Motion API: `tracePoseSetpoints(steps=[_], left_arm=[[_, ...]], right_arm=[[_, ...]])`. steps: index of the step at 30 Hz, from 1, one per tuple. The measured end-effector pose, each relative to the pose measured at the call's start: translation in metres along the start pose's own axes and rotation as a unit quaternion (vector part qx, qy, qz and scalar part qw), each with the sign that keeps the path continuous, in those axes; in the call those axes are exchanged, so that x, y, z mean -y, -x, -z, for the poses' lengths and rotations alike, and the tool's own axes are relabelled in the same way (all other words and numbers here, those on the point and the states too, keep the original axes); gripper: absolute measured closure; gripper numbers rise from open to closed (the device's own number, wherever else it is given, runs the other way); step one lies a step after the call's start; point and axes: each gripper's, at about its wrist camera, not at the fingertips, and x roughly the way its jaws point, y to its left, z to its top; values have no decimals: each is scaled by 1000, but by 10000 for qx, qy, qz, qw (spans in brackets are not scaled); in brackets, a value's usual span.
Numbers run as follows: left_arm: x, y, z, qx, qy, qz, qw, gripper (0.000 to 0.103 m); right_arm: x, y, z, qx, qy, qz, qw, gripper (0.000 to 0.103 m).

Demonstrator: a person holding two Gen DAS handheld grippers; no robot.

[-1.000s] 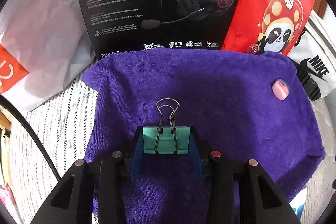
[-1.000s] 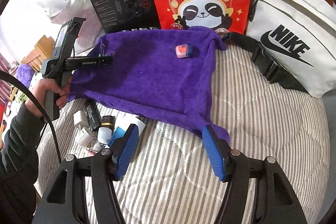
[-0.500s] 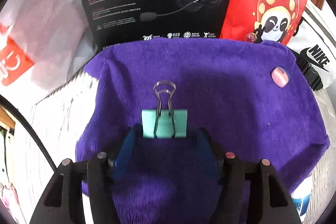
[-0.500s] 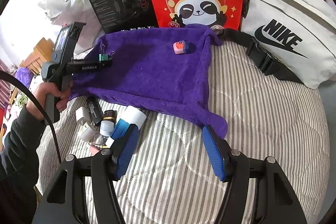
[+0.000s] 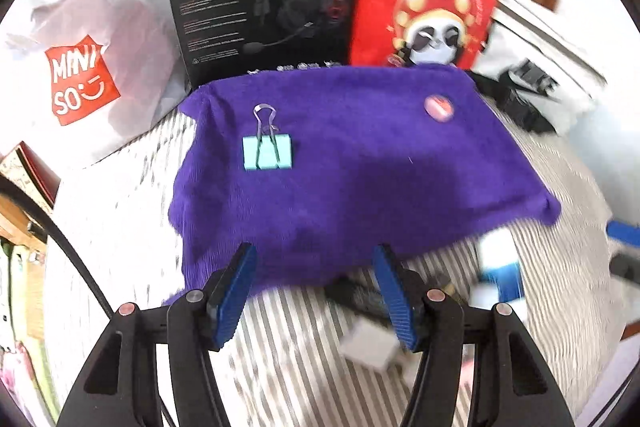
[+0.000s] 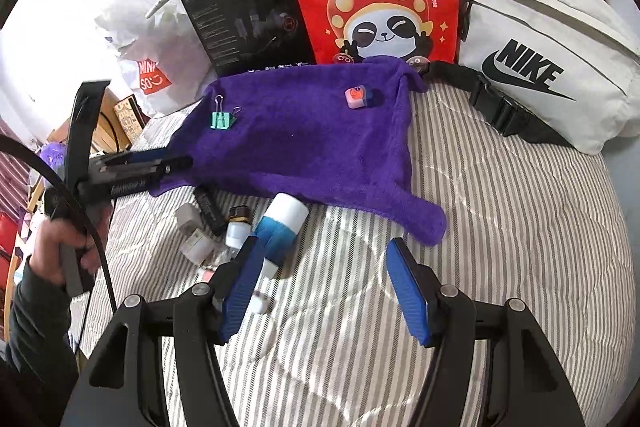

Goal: Organize rigid objects
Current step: 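Close the left gripper on the white charger cube beside the towel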

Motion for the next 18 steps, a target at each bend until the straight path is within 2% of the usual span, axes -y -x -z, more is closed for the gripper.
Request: tracePoseSetpoints(steps=[8, 10, 14, 18], left_arm=[[24, 7, 39, -190, -295, 118, 9993, 45], [26, 4, 44, -249, -394, 58, 9989, 45], [30, 4, 51, -297, -628, 196, 9974, 45], [35, 6, 52, -207, -944, 201, 9951, 44]], right_arm=[[-4, 13, 15, 58, -35, 61, 10000, 39], [-5, 17, 18, 76, -22, 85, 9999, 39], [-5, 24, 23, 113, -27, 113, 9999, 39], [-3, 26, 26, 109, -53, 136, 9998, 39]])
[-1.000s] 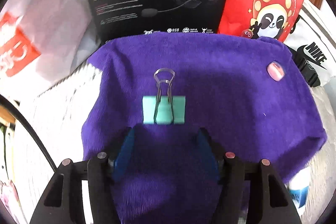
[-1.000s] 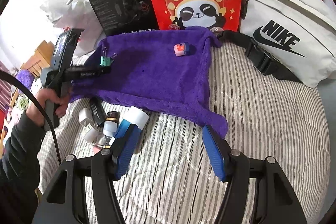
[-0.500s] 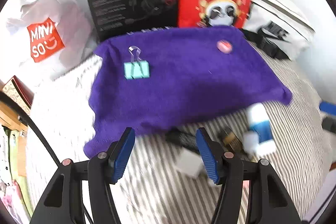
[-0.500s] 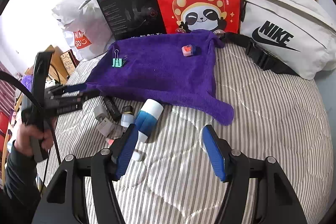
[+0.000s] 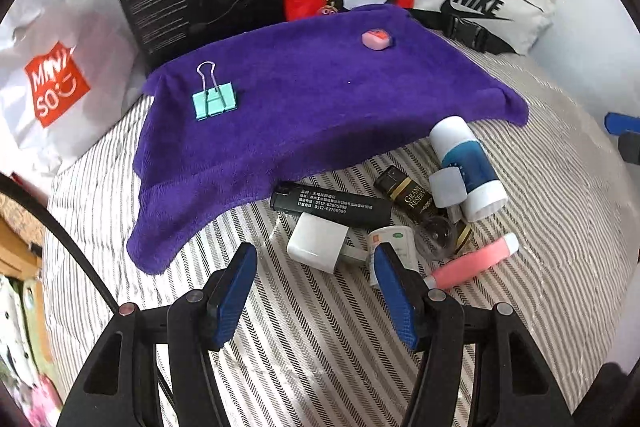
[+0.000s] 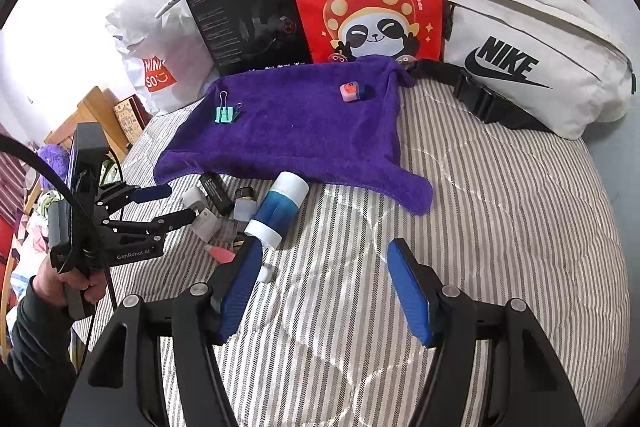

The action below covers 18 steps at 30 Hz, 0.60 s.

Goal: Organize rigid objects
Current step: 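Close the left gripper on the white charger cube beside the towel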

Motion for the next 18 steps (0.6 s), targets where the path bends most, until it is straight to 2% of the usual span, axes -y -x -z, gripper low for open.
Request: tracePoseSetpoints(steps=[3, 6, 11, 14, 18], left_arm=[[3, 1, -1, 20, -116, 110, 9999, 43], [4, 2, -1, 57, -320, -6, 9995, 43], [1, -3, 3, -94, -447, 84, 9989, 44], [9, -6, 5, -57, -669, 16, 9977, 44], [13, -11, 2, -2, -634, 90, 9979, 44]], right_arm=[[0, 0, 2, -20, 20, 30, 10000, 39], [1, 0, 3, -49, 27, 32, 10000, 39], [3, -3, 3, -101, 20, 48, 9999, 39], [2, -5, 3, -144, 44, 66, 9999, 38], [1, -8, 4, -180, 31, 73, 9998, 38]])
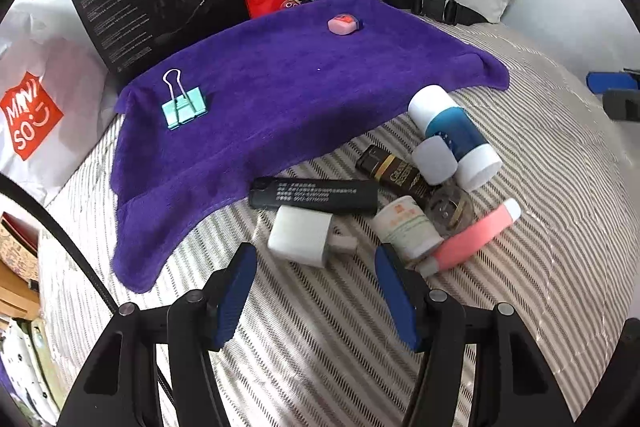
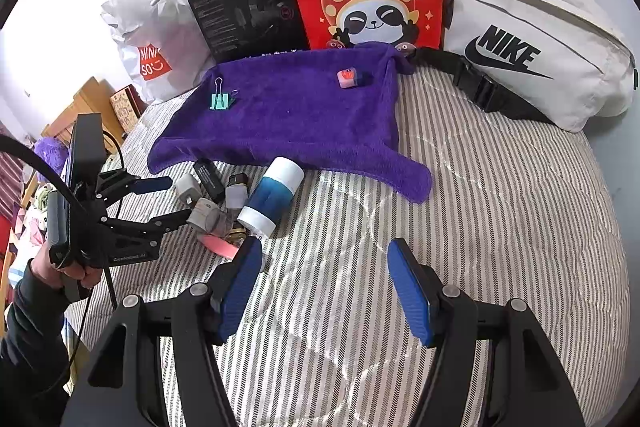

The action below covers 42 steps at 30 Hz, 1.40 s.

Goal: Organize rigid objects
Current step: 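Close the left gripper on the white charger cube beside the towel, then close the right gripper on the blue-and-white deodorant stick while the left holds the charger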

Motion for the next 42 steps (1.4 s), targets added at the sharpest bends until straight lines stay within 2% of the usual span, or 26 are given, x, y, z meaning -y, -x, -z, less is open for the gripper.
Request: tracePoseSetpoints(steps=[5, 8, 11, 14, 17, 20, 25, 29, 34, 36, 42], left_arm=[[5, -11, -2, 41, -220, -194, 9996, 44], [4, -11, 1, 125, -320, -10, 9994, 50], [2, -10, 4, 212, -312, 82, 9993, 51], [-1, -12, 3, 267, -172, 221, 9993, 59], [-2, -11, 4, 312, 12, 232, 9992, 59], [-3, -7, 12, 368, 134, 101, 9992, 59], [-20, 5, 29, 315, 705, -61, 9970, 59], [-30, 10, 41, 244, 830, -317, 9957, 59], [-38, 12, 47, 249, 1073, -189, 9937, 59], [-37, 12, 47, 257, 1073, -214, 9937, 59], [-39, 10, 47, 230, 1233, -101, 9920, 59]], right_arm=[[1, -5, 2, -85, 33, 25, 10000, 38], [1, -7, 3, -132, 58, 71, 9999, 38], [2, -8, 6, -165, 62, 97, 9998, 38], [3, -12, 6, -212, 43, 131, 9997, 38], [1, -17, 6, -259, 39, 140, 9996, 38], [-3, -22, 6, -283, 70, 116, 9995, 38], [-10, -33, -1, -255, 58, 19, 9997, 38], [-18, -51, -14, -271, -5, -92, 9996, 38], [-32, -73, -31, -269, -70, -187, 9994, 38], [-41, -81, -37, -250, 72, 14, 9997, 38], [-55, -109, -43, -467, 244, 144, 9985, 42]])
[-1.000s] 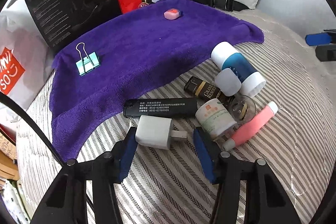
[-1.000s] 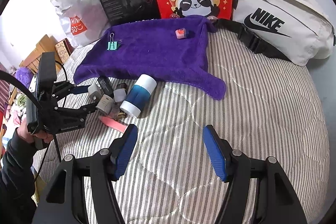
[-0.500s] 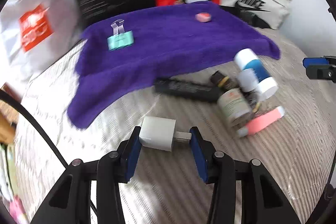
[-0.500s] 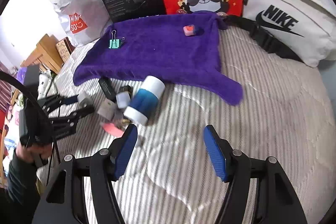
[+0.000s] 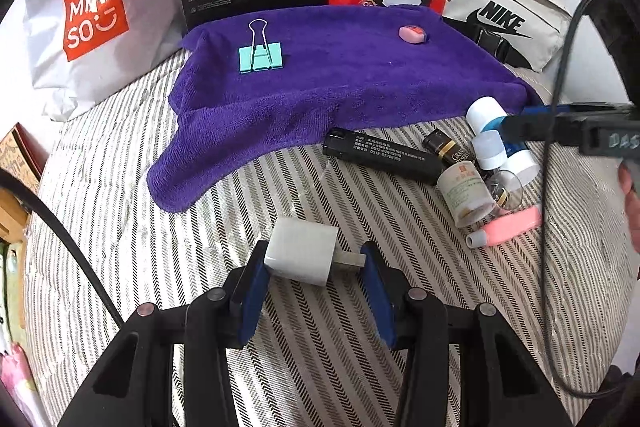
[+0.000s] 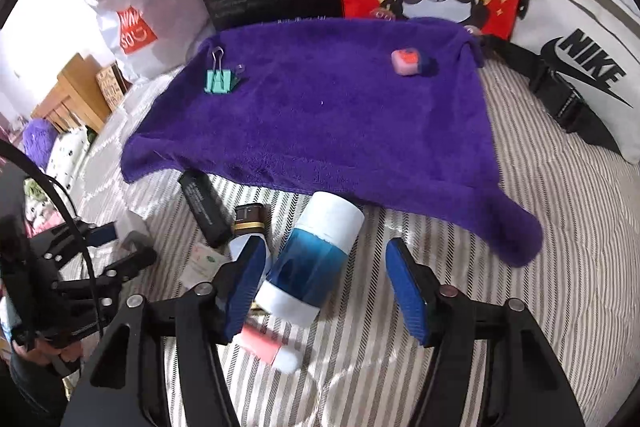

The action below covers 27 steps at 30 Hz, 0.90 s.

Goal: Organize rigid objects
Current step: 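Close the right gripper on the blue-and-white deodorant stick while the left holds the charger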

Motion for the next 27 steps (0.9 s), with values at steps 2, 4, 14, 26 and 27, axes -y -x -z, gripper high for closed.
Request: tracePoseSetpoints(steps=[2, 4, 14, 26, 27], left_arm=[[2, 0, 0, 18, -9, -21, 10000, 59], [1, 0, 1, 55, 2, -14, 10000, 59], [0, 1, 2, 65, 13, 27, 10000, 59], [-1, 0, 1, 54, 50, 36, 10000, 59], [-1, 0, 1, 52, 46, 30, 10000, 59]], right_arm=[[-1, -8, 1, -109, 55, 64, 9999, 42], [-1, -11, 3, -143, 23, -58, 9999, 42], [4, 1, 10, -200, 367, 224, 9989, 42], [-21, -21, 12, -191, 1115, 435, 9926, 63], [-20, -19, 13, -195, 1147, 503, 9919, 63]])
